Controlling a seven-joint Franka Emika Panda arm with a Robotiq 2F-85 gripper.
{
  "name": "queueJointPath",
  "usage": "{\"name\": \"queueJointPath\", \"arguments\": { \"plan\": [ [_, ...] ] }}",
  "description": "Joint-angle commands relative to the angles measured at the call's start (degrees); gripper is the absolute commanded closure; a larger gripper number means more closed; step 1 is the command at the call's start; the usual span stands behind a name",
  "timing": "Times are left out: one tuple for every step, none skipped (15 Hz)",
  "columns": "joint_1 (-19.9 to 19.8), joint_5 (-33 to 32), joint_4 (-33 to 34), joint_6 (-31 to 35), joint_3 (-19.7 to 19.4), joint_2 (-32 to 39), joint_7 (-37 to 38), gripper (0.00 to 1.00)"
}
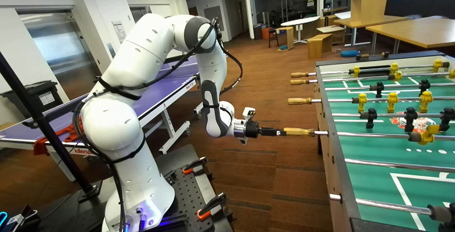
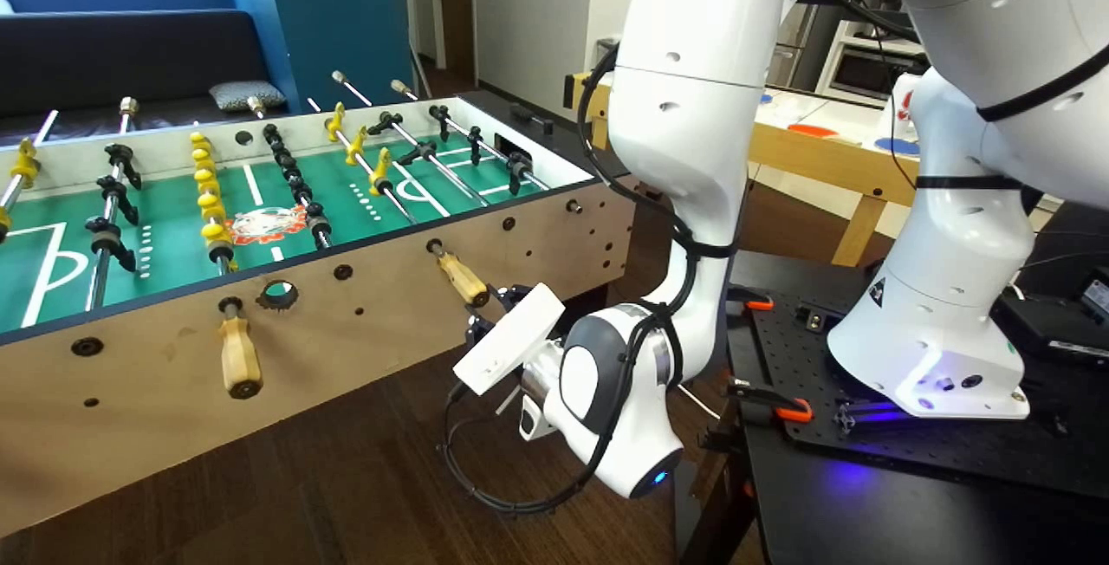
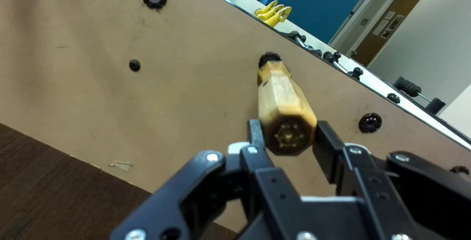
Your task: Turn the right rod anti clockwise
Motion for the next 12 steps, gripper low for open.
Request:
{"name": "queueJointPath", "arguments": {
  "plan": [
    [0.4,0.3,0.1,0.1,-0.3,0.0,0.1,0.86],
    [0.7,0.8,0.1,-0.6,-0.3,0.2,0.2,0.86],
    [0.9,1.2,0.1,-1.2,-0.2,0.1,0.2,0.86],
    [1.0,1.5,0.2,-1.7,-0.1,0.2,0.4,0.86],
    [1.2,1.9,0.2,-2.1,-0.1,0.2,0.2,0.86],
    [1.3,2.1,0.2,-2.3,-0.1,0.2,-0.2,0.86],
    [1.5,2.4,0.2,-2.7,-0.2,0.2,0.0,0.86],
    [1.6,2.6,0.1,-3.0,-0.2,0.1,-0.1,0.86],
    [1.6,2.8,0.1,-3.0,-0.2,-0.1,-0.2,0.86],
    [1.6,2.9,0.1,-3.0,-0.2,-0.1,-0.1,0.86],
    [1.6,3.1,0.1,-2.9,-0.1,-0.2,-0.4,0.86],
    [1.7,3.1,0.1,-2.9,-0.1,-0.2,-0.5,0.85]
  ]
}}
